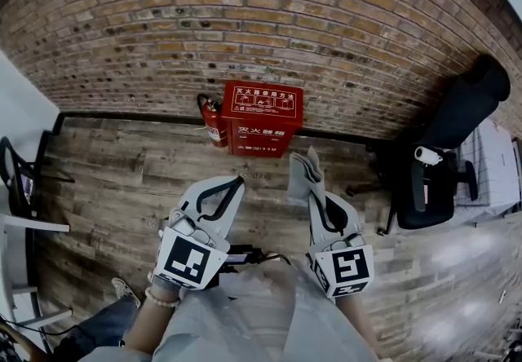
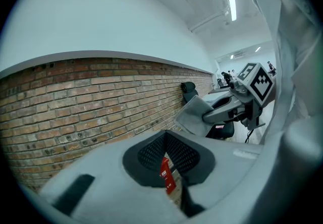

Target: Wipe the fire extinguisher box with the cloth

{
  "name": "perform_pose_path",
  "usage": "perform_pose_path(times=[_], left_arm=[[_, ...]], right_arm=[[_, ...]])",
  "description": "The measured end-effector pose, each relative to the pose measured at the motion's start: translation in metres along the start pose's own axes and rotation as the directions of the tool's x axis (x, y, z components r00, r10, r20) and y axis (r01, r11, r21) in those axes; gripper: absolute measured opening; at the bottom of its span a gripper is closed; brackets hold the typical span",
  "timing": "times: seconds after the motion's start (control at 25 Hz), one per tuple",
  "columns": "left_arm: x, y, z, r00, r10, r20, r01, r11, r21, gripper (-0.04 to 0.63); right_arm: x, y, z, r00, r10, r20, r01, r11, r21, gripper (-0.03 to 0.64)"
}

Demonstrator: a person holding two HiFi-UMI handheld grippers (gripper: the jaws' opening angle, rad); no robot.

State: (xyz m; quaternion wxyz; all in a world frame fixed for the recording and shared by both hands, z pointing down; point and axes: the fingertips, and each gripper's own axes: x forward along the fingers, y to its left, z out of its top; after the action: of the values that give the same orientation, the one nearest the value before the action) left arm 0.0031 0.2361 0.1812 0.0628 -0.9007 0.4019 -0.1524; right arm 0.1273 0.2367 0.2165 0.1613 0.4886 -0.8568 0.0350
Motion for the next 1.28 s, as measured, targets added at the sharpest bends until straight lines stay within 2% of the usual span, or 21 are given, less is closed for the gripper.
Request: perform_pose_path(times=[0.48,0.76,1.0,1.28], left_arm=[[-0.018,0.011,-0.014,0.999,-0.041,0.002,0.041,0.999,0.016,-0.002],[-0.019,0.022,-0.023,1.000,-0.024,-0.004,0.024,1.000,-0.004,-0.002],[0.000,0.033,-0.027,1.000,-0.007,-0.022,0.007,1.000,-0.015,-0.002],[0.048,0.055,-0.026,0.999,0.023,-0.046,-0.024,1.000,-0.013,-0.002]], right_arm=[[0.002,0.019,-0.006,0.998,-0.054,-0.031,0.054,0.998,-0.016,0.020],[0.007,0.018,-0.013,0.996,-0.061,-0.059,0.060,0.998,-0.012,0.020],[0.030,0.003,-0.016,0.997,-0.029,-0.071,0.028,1.000,-0.013,0.020],[0.078,-0.032,-0.012,0.997,0.038,-0.072,-0.039,0.999,-0.012,0.020]])
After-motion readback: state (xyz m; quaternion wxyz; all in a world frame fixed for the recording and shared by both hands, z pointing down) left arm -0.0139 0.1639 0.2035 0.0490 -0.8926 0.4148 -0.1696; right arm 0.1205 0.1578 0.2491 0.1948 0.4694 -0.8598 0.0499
